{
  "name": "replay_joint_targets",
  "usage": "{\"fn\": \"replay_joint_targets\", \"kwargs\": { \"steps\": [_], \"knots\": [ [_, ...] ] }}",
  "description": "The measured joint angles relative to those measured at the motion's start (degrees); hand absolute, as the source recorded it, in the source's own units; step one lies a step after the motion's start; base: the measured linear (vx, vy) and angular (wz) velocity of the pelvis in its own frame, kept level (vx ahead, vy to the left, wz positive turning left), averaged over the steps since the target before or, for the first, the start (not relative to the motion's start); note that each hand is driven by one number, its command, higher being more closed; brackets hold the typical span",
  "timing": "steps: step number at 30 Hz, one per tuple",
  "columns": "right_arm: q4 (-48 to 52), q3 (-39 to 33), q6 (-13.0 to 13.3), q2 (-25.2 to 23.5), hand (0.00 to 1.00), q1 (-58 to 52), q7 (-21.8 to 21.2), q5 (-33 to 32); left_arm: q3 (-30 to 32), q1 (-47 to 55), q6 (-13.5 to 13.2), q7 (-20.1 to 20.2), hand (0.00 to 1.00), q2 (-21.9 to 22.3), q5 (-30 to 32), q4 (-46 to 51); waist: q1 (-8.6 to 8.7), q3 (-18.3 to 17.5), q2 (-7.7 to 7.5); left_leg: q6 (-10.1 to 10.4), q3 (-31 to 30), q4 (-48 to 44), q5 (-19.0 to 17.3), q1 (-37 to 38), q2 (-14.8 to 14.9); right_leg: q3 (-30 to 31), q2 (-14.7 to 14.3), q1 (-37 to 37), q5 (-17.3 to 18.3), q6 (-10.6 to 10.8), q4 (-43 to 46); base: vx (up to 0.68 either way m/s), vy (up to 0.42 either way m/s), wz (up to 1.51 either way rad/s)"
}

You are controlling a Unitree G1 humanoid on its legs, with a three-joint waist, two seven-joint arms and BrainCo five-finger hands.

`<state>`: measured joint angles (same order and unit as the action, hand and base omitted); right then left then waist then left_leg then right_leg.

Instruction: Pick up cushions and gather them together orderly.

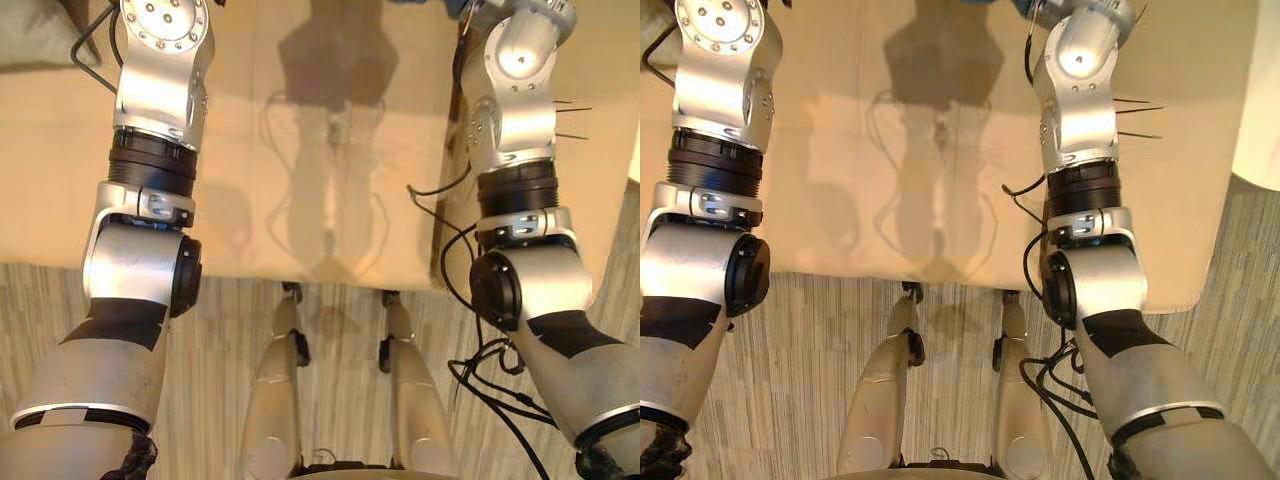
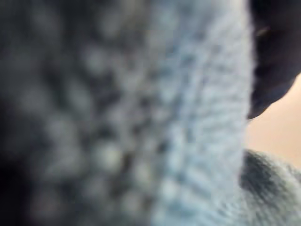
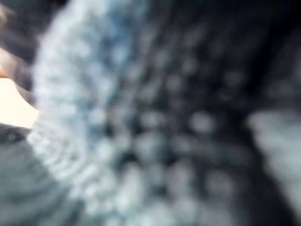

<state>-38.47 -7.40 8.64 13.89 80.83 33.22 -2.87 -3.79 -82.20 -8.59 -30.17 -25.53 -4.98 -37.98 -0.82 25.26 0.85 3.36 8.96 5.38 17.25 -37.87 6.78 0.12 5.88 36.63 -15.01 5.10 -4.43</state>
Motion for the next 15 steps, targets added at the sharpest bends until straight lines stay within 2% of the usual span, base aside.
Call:
{"fn": "replay_joint_targets", "kwargs": {
  "steps": [4, 7, 12, 15],
  "knots": [
    [-3.7, 0.8, -0.8, 0.2, 0.00, -0.8, -2.6, -2.7, 1.0, 2.2, -0.1, 1.8, 0.00, 1.0, -1.2, -3.5, -0.01, 0.9, 0.06, 0.4, -0.4, 0.0, 0.3, -1.5, -0.1, -0.8, 0.1, 1.1, 0.0, 0.0, 0.0, 0.03, 0.053, 0.07],
    [-3.7, 3.2, -2.1, -0.2, 0.00, -6.0, -5.2, -3.9, 4.1, 9.2, -0.1, 4.0, 0.00, 5.8, -3.4, -5.1, -0.04, 0.9, 0.06, 0.4, -0.3, 0.0, 0.3, -1.7, 0.1, -1.4, 0.0, 1.2, 0.2, -0.1, 0.4, 0.02, 0.071, 0.04],
    [-3.6, 5.0, -2.7, -2.2, 0.00, -15.8, -8.2, -5.8, 4.5, 19.7, 0.6, 6.1, 0.00, 11.2, -3.4, -5.5, -0.04, 0.9, 0.06, 0.4, -0.3, 0.0, 0.2, -1.3, 0.4, -1.5, -0.3, 2.5, 2.4, -0.3, 4.2, -0.02, 0.073, 0.01],
    [-3.0, 5.4, -2.7, -2.8, 0.00, -19.4, -10.1, -6.2, 4.5, 22.0, 0.6, 7.2, 0.00, 11.3, -3.4, -5.4, -0.03, 0.9, 0.06, 0.7, 0.0, 0.0, 0.0, -0.6, 0.6, -1.4, -0.2, 2.9, 3.3, -0.3, 6.4, -0.05, 0.051, -0.01]
  ]
}}
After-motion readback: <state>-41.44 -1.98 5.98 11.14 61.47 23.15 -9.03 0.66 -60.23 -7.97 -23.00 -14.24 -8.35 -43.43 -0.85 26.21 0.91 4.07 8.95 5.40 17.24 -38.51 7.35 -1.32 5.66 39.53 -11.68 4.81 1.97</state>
